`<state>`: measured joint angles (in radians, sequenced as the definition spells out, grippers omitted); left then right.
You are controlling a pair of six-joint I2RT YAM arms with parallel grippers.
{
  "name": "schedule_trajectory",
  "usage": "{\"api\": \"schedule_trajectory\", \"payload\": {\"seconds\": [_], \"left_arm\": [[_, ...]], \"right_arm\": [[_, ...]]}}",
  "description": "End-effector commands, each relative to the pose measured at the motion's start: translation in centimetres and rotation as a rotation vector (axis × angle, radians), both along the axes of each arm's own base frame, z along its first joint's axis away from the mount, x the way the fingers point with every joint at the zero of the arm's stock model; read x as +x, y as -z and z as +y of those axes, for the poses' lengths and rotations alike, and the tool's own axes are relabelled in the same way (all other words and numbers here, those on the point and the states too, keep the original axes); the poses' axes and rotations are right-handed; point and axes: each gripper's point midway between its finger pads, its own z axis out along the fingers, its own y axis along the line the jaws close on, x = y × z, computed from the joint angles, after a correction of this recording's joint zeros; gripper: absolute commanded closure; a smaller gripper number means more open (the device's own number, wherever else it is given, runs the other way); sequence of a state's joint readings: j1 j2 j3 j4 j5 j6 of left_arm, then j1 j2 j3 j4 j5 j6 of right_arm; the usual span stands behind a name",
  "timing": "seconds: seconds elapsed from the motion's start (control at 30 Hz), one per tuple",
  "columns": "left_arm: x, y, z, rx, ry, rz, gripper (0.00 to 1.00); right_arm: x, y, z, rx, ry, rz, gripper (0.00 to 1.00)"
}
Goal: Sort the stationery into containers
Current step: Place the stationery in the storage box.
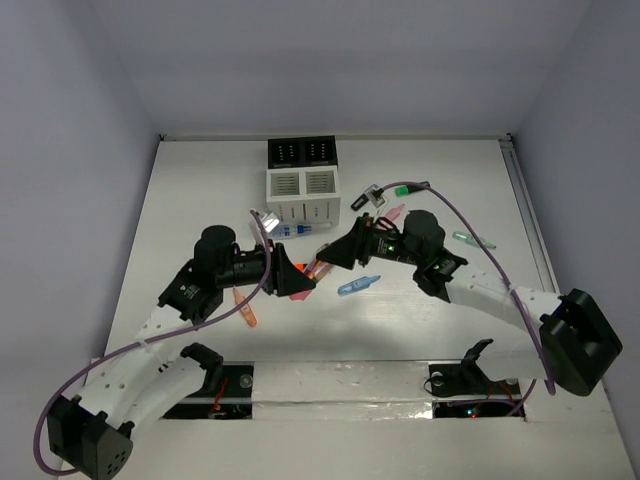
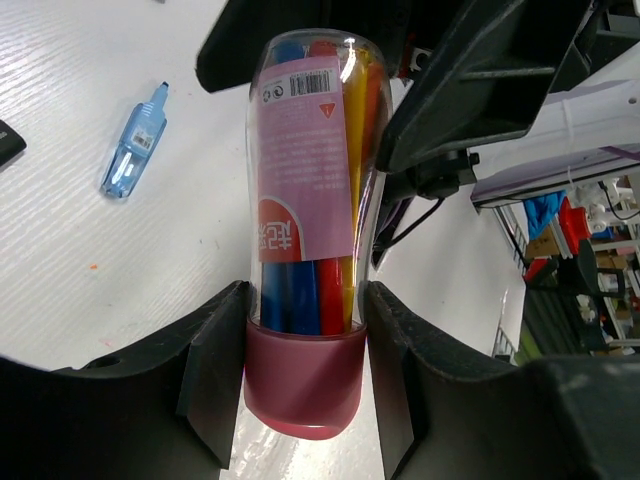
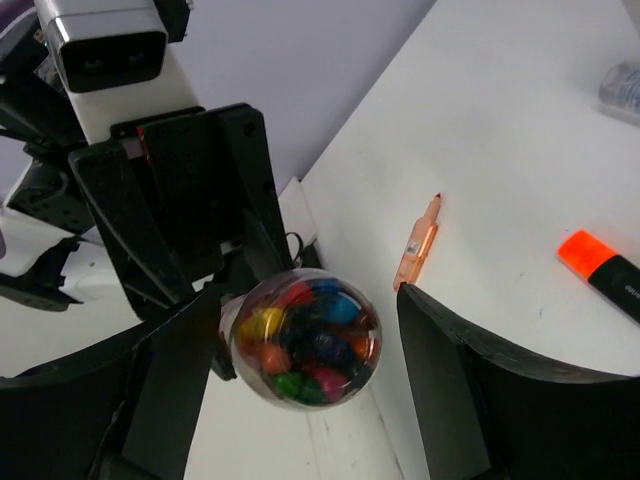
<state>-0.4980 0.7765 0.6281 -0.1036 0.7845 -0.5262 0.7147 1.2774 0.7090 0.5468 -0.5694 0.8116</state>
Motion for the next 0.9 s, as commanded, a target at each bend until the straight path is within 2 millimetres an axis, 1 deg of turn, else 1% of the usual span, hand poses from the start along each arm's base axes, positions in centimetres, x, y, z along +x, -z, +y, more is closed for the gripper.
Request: {"api": "schedule_trajectory", "payload": {"seconds": [0.0, 0.07, 0.13, 0.17, 0.2, 0.27, 0.33, 0.4, 0.47, 0.5, 0.53, 0.6, 0.63, 0.73, 0.77, 0.8, 0.87], "left_arm": [[0.5, -2.0, -0.5, -0.034, 0.020, -0.099, 1.00], [0.7, -2.2, -0.5, -0.037, 0.017, -0.105, 1.00], [0.8, -2.3, -0.5, -0.039, 0.012, -0.104, 1.00], [0.9, -2.5, -0.6, -0.042, 0.012, -0.105, 1.00], [0.9, -2.6, -0.6, -0.046, 0.016, -0.109, 1.00], [0.9, -2.8, -0.7, -0.047, 0.016, -0.111, 1.00], [0.9, -2.9, -0.8, -0.049, 0.021, -0.111, 1.00], [0.9, -2.8, -0.8, -0.049, 0.027, -0.109, 1.00], [0.9, -2.8, -0.8, -0.049, 0.030, -0.107, 1.00], [0.7, -2.7, -0.8, -0.051, 0.037, -0.108, 1.00], [0.7, -2.6, -0.9, -0.050, 0.041, -0.106, 1.00], [0.6, -2.5, -0.9, -0.050, 0.047, -0.105, 1.00], [0.5, -2.6, -0.9, -0.050, 0.049, -0.106, 1.00], [0.4, -2.4, -0.8, -0.044, 0.055, -0.108, 1.00], [0.3, -2.4, -0.7, -0.041, 0.057, -0.106, 1.00], [0.3, -2.4, -0.7, -0.040, 0.058, -0.109, 1.00], [0.2, -2.3, -0.7, -0.038, 0.062, -0.112, 1.00]], "right_arm": [[-1.7, -1.6, 0.0, 0.065, -0.074, -0.039, 0.24], [-2.2, -1.4, -0.2, 0.067, -0.088, -0.030, 0.27], [-2.4, -1.1, -0.4, 0.063, -0.090, -0.021, 0.27], [-2.5, -0.9, -0.4, 0.058, -0.088, -0.017, 0.25], [-2.6, -0.6, -0.5, 0.053, -0.091, -0.013, 0.20], [-2.9, -0.7, -0.5, 0.055, -0.102, -0.015, 0.19], [-3.0, -0.6, -0.6, 0.057, -0.105, -0.020, 0.31], [-2.9, -0.7, -0.8, 0.065, -0.090, -0.030, 0.39], [-2.6, -0.7, -0.9, 0.072, -0.065, -0.033, 0.39], [-2.5, -0.9, -0.9, 0.085, -0.060, -0.042, 0.30], [-2.4, -0.9, -0.9, 0.088, -0.057, -0.036, 0.25], [-2.3, -1.2, -0.7, 0.106, -0.062, -0.036, 0.17], [-2.3, -1.4, -0.6, 0.113, -0.065, -0.032, 0.16], [-2.1, -1.8, -0.4, 0.127, -0.066, -0.035, 0.16], [-2.1, -1.9, -0.4, 0.130, -0.066, -0.037, 0.19], [-2.1, -2.0, -0.4, 0.132, -0.066, -0.039, 0.26], [-1.8, -2.0, -0.4, 0.136, -0.051, -0.038, 0.26]]}}
